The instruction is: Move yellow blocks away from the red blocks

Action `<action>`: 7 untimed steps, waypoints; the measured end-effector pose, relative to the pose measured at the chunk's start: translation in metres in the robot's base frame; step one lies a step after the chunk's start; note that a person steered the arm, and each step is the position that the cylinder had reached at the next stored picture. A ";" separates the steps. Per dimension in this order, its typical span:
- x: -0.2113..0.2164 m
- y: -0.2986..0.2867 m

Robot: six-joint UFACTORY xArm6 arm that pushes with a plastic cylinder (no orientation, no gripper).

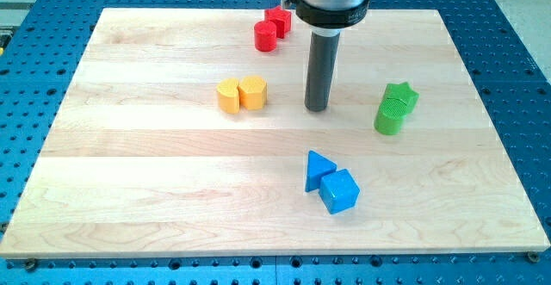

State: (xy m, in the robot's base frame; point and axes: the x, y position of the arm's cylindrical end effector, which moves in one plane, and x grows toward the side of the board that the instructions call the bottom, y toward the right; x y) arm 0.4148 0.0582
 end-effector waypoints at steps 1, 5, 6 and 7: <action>0.026 -0.047; 0.033 -0.095; 0.033 -0.096; 0.033 -0.103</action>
